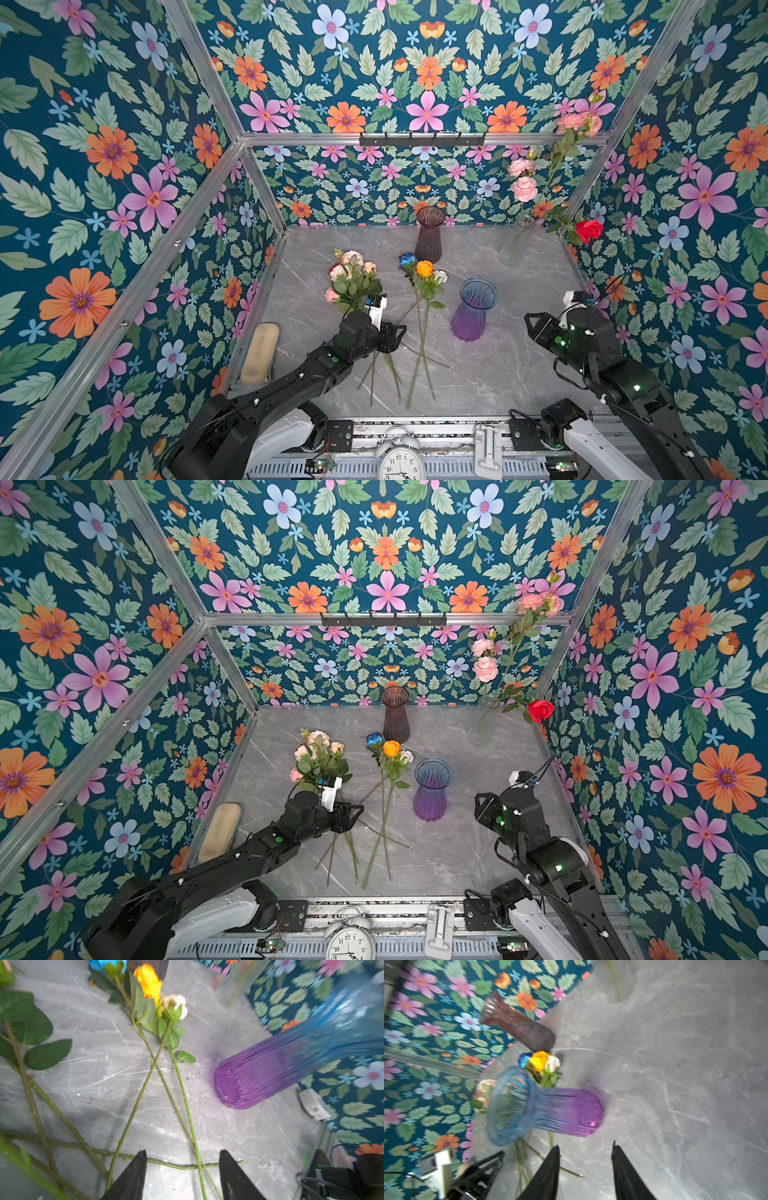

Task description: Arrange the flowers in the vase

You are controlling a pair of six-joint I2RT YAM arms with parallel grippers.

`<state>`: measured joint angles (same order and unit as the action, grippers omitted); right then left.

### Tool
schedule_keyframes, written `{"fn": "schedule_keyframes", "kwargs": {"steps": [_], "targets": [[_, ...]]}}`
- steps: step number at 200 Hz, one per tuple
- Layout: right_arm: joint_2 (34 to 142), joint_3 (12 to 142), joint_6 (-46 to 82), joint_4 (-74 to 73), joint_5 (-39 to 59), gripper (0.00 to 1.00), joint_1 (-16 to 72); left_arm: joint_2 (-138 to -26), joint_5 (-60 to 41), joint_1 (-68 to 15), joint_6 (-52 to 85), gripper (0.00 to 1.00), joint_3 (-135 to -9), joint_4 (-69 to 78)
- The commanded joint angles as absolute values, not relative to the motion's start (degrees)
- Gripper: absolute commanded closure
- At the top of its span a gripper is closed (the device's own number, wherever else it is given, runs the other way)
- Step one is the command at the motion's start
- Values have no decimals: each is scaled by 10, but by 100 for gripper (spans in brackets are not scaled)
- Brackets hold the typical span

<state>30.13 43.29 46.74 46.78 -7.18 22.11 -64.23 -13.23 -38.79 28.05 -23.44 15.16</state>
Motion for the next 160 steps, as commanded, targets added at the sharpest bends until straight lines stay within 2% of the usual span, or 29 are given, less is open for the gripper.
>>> {"fn": "schedule_keyframes", "kwargs": {"steps": [1,23,55,83,135,160], "targets": [[264,346,507,467,-64,58,221,-702,-134,-387,222,41,-267,138],[227,252,527,425,-40,58,221,-765,-112,-374,178,41,-323,99],[194,173,469,360,23,58,221,-845,-108,-360,138,44,-405,27],[199,161,425,327,70,58,221,-885,-106,-358,125,47,-440,-11],[224,154,423,308,44,58,221,-943,-109,-358,127,48,-473,-18],[209,151,419,309,46,58,221,-962,-97,-358,126,51,-487,-19]]}}
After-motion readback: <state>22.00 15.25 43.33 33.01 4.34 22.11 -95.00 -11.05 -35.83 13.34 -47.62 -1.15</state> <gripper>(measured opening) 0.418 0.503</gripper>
